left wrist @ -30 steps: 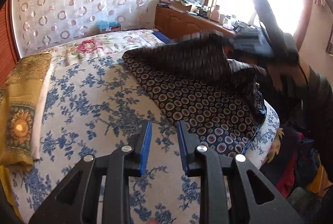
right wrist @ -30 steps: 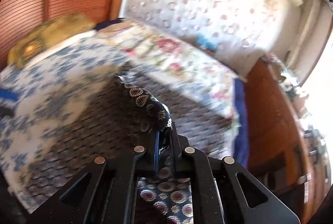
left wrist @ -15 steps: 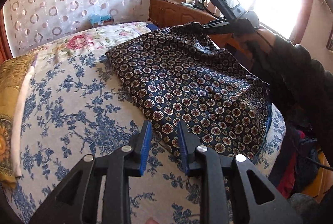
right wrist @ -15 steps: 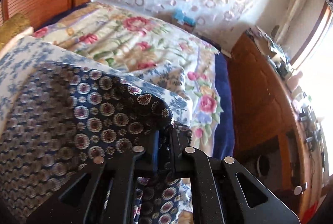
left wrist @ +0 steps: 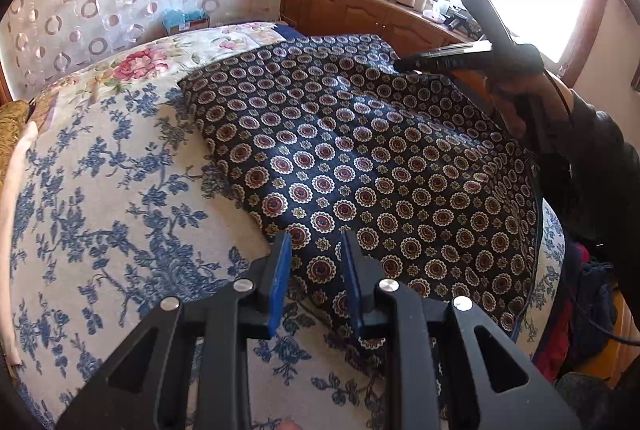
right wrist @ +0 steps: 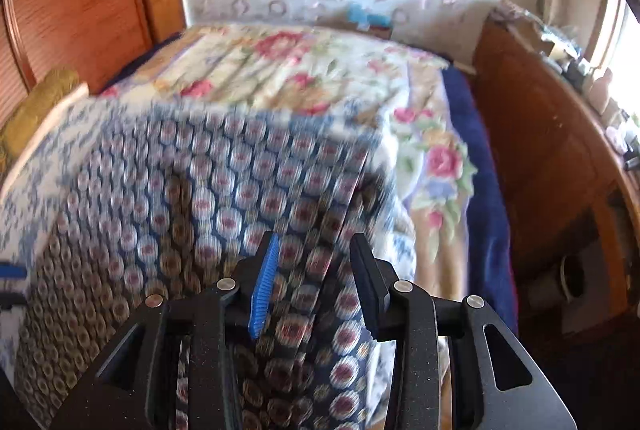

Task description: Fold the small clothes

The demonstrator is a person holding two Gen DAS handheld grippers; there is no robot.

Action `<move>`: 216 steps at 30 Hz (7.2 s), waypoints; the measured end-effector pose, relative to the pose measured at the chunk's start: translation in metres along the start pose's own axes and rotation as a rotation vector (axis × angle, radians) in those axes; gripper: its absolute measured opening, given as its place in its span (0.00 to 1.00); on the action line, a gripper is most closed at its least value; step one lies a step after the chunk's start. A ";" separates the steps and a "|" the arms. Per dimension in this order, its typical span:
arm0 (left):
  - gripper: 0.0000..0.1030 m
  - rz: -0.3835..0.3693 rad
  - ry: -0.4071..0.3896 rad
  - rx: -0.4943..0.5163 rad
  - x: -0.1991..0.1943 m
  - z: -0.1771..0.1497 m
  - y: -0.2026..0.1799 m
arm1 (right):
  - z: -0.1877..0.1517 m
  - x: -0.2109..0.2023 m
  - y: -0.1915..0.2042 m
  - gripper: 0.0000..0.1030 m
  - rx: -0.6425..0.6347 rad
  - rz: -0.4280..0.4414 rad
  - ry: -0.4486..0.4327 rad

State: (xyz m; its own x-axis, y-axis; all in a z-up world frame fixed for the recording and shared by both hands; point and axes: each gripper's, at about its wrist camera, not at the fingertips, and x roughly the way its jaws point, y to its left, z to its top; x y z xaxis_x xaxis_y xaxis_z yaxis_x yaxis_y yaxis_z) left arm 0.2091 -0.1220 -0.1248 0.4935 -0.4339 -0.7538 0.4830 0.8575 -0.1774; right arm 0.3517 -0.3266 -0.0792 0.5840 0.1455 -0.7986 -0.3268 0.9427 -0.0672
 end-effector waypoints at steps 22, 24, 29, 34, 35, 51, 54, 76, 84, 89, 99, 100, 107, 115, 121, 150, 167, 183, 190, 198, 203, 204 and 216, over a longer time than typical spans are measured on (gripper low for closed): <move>0.23 -0.015 0.003 0.004 -0.012 -0.015 -0.015 | -0.009 -0.001 -0.008 0.00 0.006 -0.132 -0.026; 0.24 -0.016 0.007 0.005 -0.013 -0.020 -0.018 | -0.011 -0.005 -0.005 0.10 0.012 -0.134 -0.040; 0.24 -0.009 0.020 0.012 -0.019 -0.033 -0.029 | -0.027 -0.035 0.003 0.53 0.031 -0.115 -0.100; 0.25 -0.012 0.025 0.007 -0.029 -0.047 -0.037 | -0.061 -0.079 0.018 0.56 0.039 -0.102 -0.156; 0.25 -0.013 0.028 0.004 -0.030 -0.050 -0.039 | -0.067 -0.084 0.021 0.56 0.041 -0.095 -0.157; 0.25 -0.015 0.053 0.003 -0.039 -0.078 -0.057 | -0.189 -0.121 0.039 0.57 0.188 -0.092 -0.139; 0.25 -0.017 0.050 -0.001 -0.038 -0.078 -0.059 | -0.193 -0.119 0.034 0.57 0.227 -0.051 -0.134; 0.01 -0.145 0.045 -0.023 -0.037 -0.082 -0.057 | -0.201 -0.110 0.036 0.32 0.251 -0.013 -0.109; 0.00 -0.177 -0.085 -0.032 -0.063 -0.066 -0.064 | -0.205 -0.115 0.036 0.34 0.260 -0.021 -0.102; 0.00 -0.176 -0.147 -0.027 -0.080 -0.047 -0.065 | -0.206 -0.120 0.037 0.36 0.272 -0.041 -0.101; 0.00 -0.170 -0.206 -0.031 -0.080 -0.017 -0.067 | -0.194 -0.168 0.052 0.55 0.227 0.009 -0.217; 0.00 -0.165 -0.208 -0.033 -0.079 -0.013 -0.066 | -0.192 -0.170 0.057 0.56 0.216 0.022 -0.223; 0.00 -0.151 -0.240 -0.041 -0.080 0.003 -0.066 | -0.186 -0.170 0.101 0.57 0.097 0.103 -0.217; 0.00 -0.159 -0.250 -0.062 -0.080 0.003 -0.063 | -0.190 -0.151 0.126 0.57 0.008 0.135 -0.165; 0.00 -0.155 -0.259 -0.073 -0.082 0.003 -0.059 | -0.190 -0.123 0.112 0.57 -0.011 0.065 -0.094; 0.00 -0.005 -0.245 -0.127 -0.062 0.041 0.002 | -0.065 -0.110 0.073 0.03 -0.091 0.076 -0.306; 0.13 0.024 -0.259 -0.134 -0.057 0.063 0.047 | -0.023 -0.073 0.067 0.02 -0.136 -0.005 -0.289; 0.15 0.049 -0.182 -0.117 -0.009 0.085 0.065 | 0.070 0.019 0.062 0.02 -0.216 -0.074 -0.196; 0.16 0.078 -0.103 -0.161 0.030 0.092 0.090 | 0.066 0.031 0.055 0.22 -0.215 -0.154 -0.166; 0.16 0.058 -0.040 -0.179 0.061 0.102 0.096 | 0.043 -0.008 0.019 0.61 -0.068 -0.141 -0.223; 0.16 0.070 0.033 -0.211 0.085 0.104 0.101 | 0.018 -0.007 0.004 0.62 -0.028 -0.144 -0.175; 0.17 0.074 0.030 -0.212 0.087 0.104 0.100 | 0.012 -0.005 0.002 0.62 -0.021 -0.145 -0.162; 0.02 -0.044 0.018 -0.245 0.096 0.113 0.109 | -0.010 0.021 -0.026 0.62 0.073 -0.047 -0.100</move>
State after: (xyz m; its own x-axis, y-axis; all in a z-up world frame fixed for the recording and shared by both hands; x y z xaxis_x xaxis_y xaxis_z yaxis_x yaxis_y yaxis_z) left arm 0.3909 -0.1019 -0.1452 0.4614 -0.4695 -0.7528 0.3128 0.8801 -0.3572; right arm 0.3650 -0.3514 -0.0997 0.6694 0.1265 -0.7321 -0.2445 0.9680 -0.0563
